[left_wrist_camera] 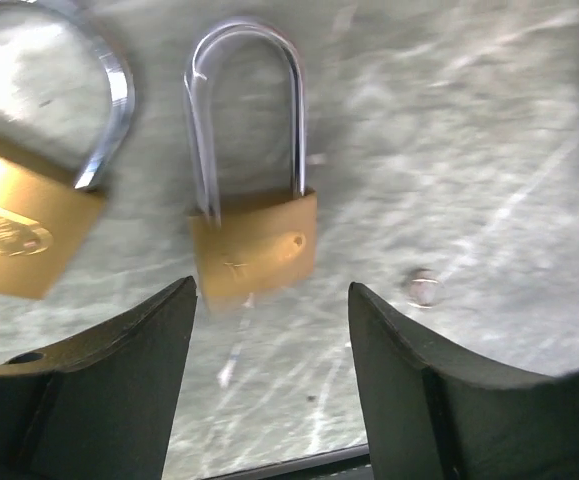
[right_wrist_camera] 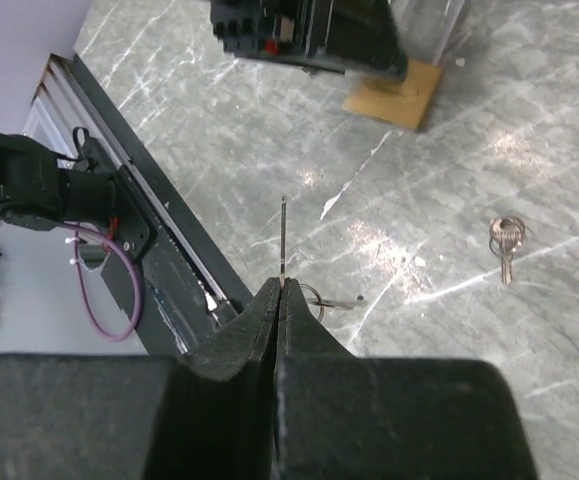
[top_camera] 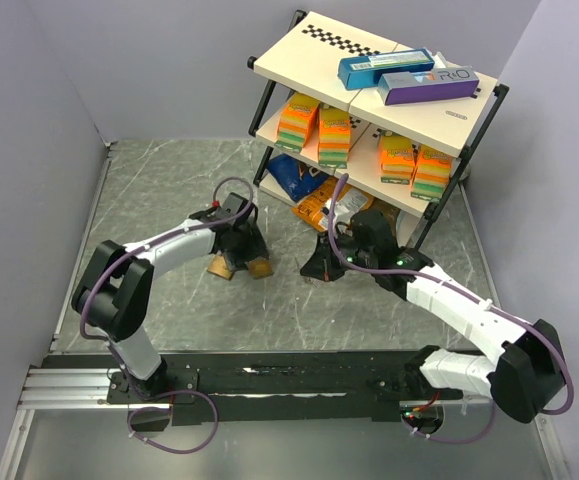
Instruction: Unlock with the key
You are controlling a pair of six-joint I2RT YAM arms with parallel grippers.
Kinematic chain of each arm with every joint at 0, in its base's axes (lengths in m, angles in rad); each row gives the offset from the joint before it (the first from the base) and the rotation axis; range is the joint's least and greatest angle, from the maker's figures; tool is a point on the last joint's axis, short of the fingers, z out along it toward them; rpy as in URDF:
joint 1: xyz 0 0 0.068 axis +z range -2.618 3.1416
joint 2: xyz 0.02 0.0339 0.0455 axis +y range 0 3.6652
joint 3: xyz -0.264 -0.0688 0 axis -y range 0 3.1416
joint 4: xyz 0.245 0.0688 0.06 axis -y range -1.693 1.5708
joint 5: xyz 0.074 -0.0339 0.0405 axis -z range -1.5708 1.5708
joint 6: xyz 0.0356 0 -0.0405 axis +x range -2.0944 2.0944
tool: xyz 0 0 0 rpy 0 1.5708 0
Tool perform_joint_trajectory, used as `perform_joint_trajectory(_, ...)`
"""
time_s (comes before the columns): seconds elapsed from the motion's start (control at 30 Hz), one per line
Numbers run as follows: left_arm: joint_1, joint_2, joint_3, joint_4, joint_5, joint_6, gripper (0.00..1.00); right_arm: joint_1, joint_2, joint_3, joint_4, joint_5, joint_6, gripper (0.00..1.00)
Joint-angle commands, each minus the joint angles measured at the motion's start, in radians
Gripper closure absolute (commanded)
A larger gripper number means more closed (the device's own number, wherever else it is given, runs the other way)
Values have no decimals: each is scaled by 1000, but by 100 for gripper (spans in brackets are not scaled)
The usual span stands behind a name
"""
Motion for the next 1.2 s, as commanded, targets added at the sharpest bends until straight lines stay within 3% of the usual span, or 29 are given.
perform_joint_trajectory(0.0,-26,12,77,-10,-15,21,33,-4,-43,-4,-37,28,-15,100)
perform_joint_trajectory(0.17,-62,61,137,-62,-23,38,32,-7,-55,-7,-46,39,-18,100)
perform_joint_trajectory(0.33,-80,-35,158,-36,-91,33,25,-7,-81,-2,-52,29,-15,100)
perform_joint_trajectory(0.5,-80,-249,106,90,-88,27,1,-41,-115,-21,-11,-61,19,100)
perform_joint_trajectory(0.63,-80,-449,-105,346,3,11,3,-73,-138,-21,25,-179,46,100)
perform_joint_trajectory(0.73,-82,-537,-238,653,216,-17,2,-79,-151,-12,58,-257,77,100)
perform_joint_trajectory(0.83,-112,-551,-303,766,391,-62,6,-79,-155,-4,115,-337,120,100)
perform_joint_trajectory(0.97,-155,-587,-374,950,443,-123,10,-79,-149,-2,180,-391,183,100)
perform_joint_trajectory(1.17,-186,-606,-435,1036,454,-178,22,-81,-143,-22,282,-449,246,100)
